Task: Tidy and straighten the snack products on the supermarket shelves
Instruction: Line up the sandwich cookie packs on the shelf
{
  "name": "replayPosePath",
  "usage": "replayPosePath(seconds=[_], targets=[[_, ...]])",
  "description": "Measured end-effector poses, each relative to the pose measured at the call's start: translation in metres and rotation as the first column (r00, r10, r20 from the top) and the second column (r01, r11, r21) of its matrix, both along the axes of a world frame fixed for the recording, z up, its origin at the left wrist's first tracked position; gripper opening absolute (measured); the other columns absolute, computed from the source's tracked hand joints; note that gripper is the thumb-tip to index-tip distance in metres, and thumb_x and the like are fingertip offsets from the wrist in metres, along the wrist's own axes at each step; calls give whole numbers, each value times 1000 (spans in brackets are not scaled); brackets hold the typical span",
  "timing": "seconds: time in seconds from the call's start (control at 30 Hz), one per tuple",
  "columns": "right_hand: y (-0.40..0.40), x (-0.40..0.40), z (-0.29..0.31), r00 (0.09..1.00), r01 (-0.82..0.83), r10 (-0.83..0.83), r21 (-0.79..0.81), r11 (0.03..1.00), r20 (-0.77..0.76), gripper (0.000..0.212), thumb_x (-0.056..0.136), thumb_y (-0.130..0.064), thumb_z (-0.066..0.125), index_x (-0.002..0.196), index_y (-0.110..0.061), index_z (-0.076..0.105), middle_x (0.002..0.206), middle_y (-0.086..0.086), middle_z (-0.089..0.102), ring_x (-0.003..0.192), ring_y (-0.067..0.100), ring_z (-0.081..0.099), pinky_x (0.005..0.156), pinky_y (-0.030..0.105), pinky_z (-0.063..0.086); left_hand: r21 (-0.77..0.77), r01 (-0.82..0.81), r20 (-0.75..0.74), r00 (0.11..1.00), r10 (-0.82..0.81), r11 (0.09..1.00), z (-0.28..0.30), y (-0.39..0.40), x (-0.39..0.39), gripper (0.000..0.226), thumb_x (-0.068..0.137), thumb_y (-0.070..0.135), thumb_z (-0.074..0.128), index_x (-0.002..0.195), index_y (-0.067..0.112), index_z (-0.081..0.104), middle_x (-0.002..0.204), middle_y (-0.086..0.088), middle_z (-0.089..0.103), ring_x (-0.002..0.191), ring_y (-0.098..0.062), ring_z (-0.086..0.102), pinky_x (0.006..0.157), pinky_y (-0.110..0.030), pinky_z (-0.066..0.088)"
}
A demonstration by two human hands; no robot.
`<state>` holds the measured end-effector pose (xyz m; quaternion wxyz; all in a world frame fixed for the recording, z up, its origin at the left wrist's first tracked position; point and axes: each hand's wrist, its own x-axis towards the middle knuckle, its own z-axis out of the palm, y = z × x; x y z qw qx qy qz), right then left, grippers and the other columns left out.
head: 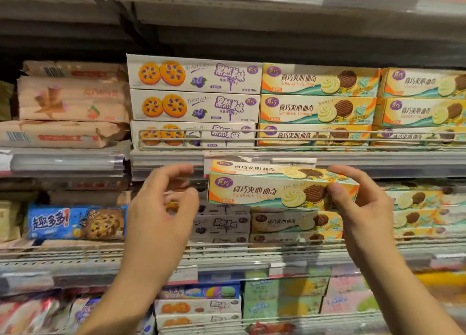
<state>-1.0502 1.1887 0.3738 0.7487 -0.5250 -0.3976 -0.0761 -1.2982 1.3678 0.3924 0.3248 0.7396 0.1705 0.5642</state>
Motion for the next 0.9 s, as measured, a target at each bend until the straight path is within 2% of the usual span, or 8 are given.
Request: replayPosePath(seconds=[0.2,0.27,0.33,0.4,0.47,0.6,0.7,0.9], targets=[[-15,-3,-41,992,107,-107,-9,994,-73,60,72,-66,79,118,-29,70,111,6,70,97,25,65,76,32,58,-129,132,-89,986,-144,983,-33,-31,33,37,96,14,60,131,29,62,122,16,64,104,8,61,76,-5,45],[-21,-2,-43,984,120,-113,44,992,-139,48,78,-44,83,118,-27,64,107,-9,73,96,11,68,77,28,58,-164,191,-76,976,-205,968,-42,-39,44,40,97,12,61,132,31,60,124,14,64,108,7,61,78,-5,46],[-29,-3,-45,966,162,-133,115,980,-220,37,81,-17,77,109,-23,53,85,-15,73,76,-3,68,68,17,56,-202,229,-44,969,-242,952,-57,-47,56,42,94,17,65,132,35,59,128,14,62,113,10,59,81,-4,46],[-38,-2,-51,945,236,-200,117,965,-260,34,78,-15,74,99,-25,49,76,-8,70,68,1,67,61,15,54,-260,239,-35,966,-257,936,-72,-59,67,52,79,38,64,130,41,55,128,26,58,115,16,55,83,-3,47],[-45,-1,-58,930,285,-245,116,951,-275,36,72,-24,78,97,-26,52,82,-7,72,76,10,69,65,21,58,-308,252,-19,963,-270,917,-87,-67,80,61,67,48,62,126,45,53,121,41,55,116,17,54,84,-4,49],[-53,5,-68,884,411,-379,67,909,-275,30,75,-33,78,101,-26,65,128,-7,67,123,11,61,94,30,57,-351,283,-47,947,-318,893,-110,-75,104,56,84,10,71,126,41,51,120,34,57,119,0,60,91,-13,53],[-56,10,-67,852,499,-497,-32,866,-161,26,81,-41,75,105,-30,71,125,-14,61,120,3,57,96,36,53,-356,245,-68,956,-286,902,-114,-75,114,70,86,-7,68,136,35,44,136,16,50,126,-8,56,92,-7,49],[-55,25,-62,846,516,-524,-95,851,-95,22,90,-29,73,112,-31,68,115,-3,68,106,13,64,81,18,54,-307,257,-142,940,-311,916,-96,-66,120,73,93,2,64,130,56,32,136,34,38,125,16,45,90,2,40]])
